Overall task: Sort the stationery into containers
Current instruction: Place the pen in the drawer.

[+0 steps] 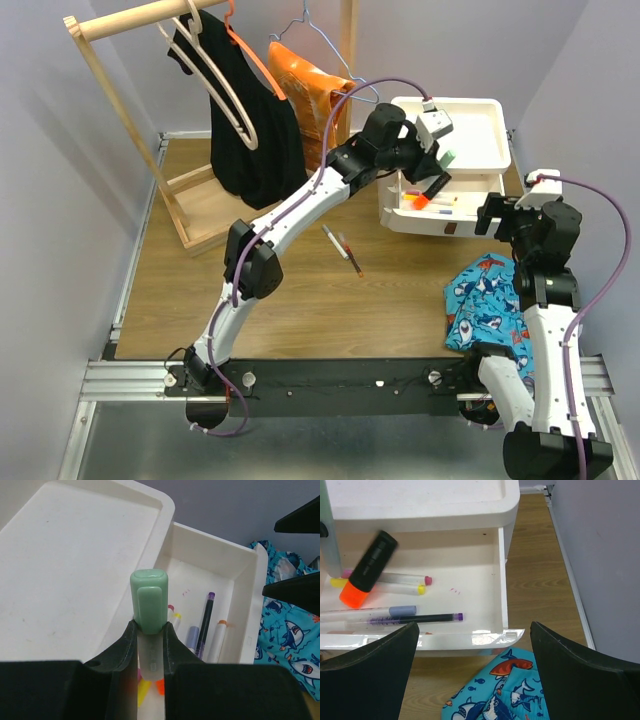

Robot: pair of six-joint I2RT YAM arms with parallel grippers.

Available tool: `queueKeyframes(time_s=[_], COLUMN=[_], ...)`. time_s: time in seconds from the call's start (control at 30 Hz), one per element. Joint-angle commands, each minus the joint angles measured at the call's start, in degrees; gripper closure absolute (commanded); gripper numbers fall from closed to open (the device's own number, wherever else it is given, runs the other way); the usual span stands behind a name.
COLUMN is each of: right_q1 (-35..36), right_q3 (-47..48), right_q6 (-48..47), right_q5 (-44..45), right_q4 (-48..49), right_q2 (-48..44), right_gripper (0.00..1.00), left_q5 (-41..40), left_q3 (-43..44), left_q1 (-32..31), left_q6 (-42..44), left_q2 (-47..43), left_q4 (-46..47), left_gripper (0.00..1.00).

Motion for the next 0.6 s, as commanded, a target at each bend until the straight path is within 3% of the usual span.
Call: queueKeyframes(time_s=[0.0,0.07,0.17,0.2,0.3,0.5,0.57], right_q1=[-0.7,-0.7,-0.7,-0.7,-0.7,-0.7,-0.7], right_q3=[-1.1,-1.2,-1.4,-1.4,-1.6,-1.2,-1.2], right_q6=[0.1,0.1,0.2,0.2,0.3,0.1,-0.2], right_q5=[1.0,0.8,0.8,0.8,0.8,1.1,1.6], right_q4=[-0.8,-0.8,-0.6,-0.5,-0.3,-0.2,-0.3], right_q2=[-0.8,-0.8,-0.8,-0.7,-0.7,-0.8,-0.9], right_gripper=[0.0,0.0,0.0,0.0,0.0,0.0,0.0], left_q5=[2.9,3.1,2.3,2.1,0.0,-2.4,-3.4], left_q3=[-0.3,-0.2,-1.1,-1.1,-1.9,-2.5,-7.3], left_q1=[-2.0,-2.6,-3.8,-4.0,-4.7,-4.3,-3.2], left_q6=[-1.0,-1.0,-0.1,0.4,2.8,11.2,12.4], left_q2=[1.5,1.7,1.5,1.3,0.6,-4.8,-10.5], left_q4=[1.9,1.1,-0.3,-0.6,-1.4,-6.0,-5.7], left_gripper=[0.96,0.92,0.69,0.56,0.4,0.35,0.34])
